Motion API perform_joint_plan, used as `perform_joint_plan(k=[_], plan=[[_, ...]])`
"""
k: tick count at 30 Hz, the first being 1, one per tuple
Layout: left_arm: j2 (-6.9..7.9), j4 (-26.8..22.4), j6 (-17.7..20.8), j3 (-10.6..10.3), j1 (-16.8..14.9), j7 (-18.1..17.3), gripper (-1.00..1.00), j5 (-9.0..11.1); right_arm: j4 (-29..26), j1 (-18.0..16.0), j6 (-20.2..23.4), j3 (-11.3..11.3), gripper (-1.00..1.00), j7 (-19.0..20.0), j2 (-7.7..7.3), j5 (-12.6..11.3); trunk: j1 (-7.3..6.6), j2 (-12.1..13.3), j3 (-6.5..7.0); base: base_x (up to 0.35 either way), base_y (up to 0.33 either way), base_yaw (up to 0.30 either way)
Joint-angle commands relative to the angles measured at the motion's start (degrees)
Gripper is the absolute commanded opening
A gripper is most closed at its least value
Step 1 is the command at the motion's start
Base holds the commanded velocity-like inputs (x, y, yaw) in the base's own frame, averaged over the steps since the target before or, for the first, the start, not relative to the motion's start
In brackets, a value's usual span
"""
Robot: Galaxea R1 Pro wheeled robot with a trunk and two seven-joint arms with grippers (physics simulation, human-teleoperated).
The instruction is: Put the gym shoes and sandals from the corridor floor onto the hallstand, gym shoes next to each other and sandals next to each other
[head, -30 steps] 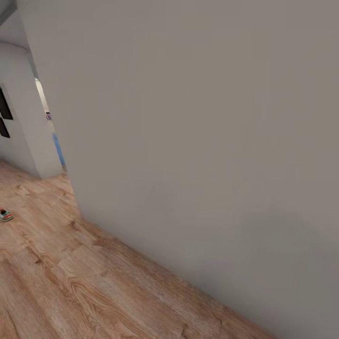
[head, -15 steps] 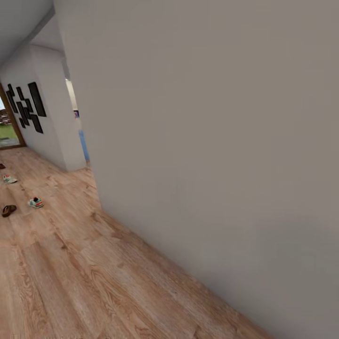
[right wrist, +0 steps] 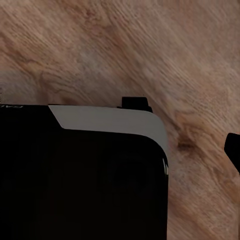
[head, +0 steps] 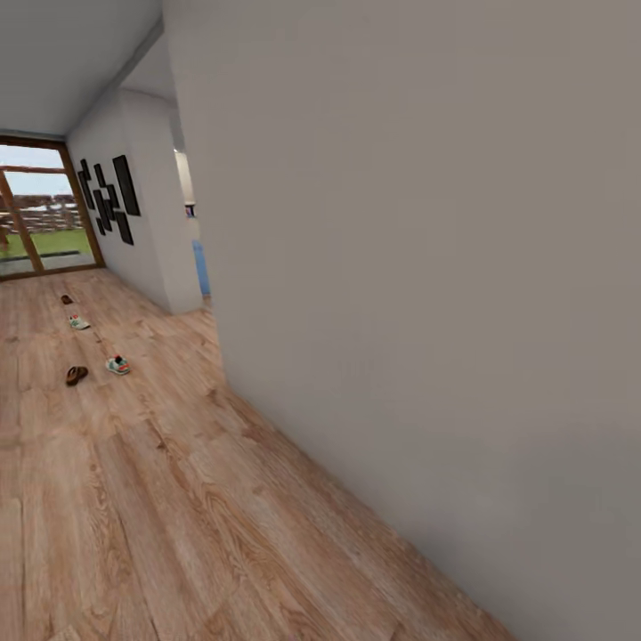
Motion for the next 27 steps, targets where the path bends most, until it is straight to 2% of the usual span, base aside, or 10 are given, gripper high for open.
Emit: perform_joint_plan(k=[1,12,27], plan=[[-0.03,0.0,-0.1,0.0,0.0,0.0,1.00,0.6,0.0,0.0,0.0,0.0,1.00,0.0,0.01,0.1,0.00,0.0,-0.09,0.000,0.000,0.264],[-0.03,0.0,-0.1,0.0,0.0,0.0,1.00,0.6,0.0,0.0,0.0,0.0,1.00,0.0,0.05,0.1,0.00,0.0,-0.51,0.025,0.000,0.264],[-0.03,0.0,-0.1,0.0,0.0,0.0,1.00,0.6,0.0,0.0,0.0,0.0,1.00,0.0,0.05,0.1,0.00,0.0,-1.09,0.323,0.057,0.264]])
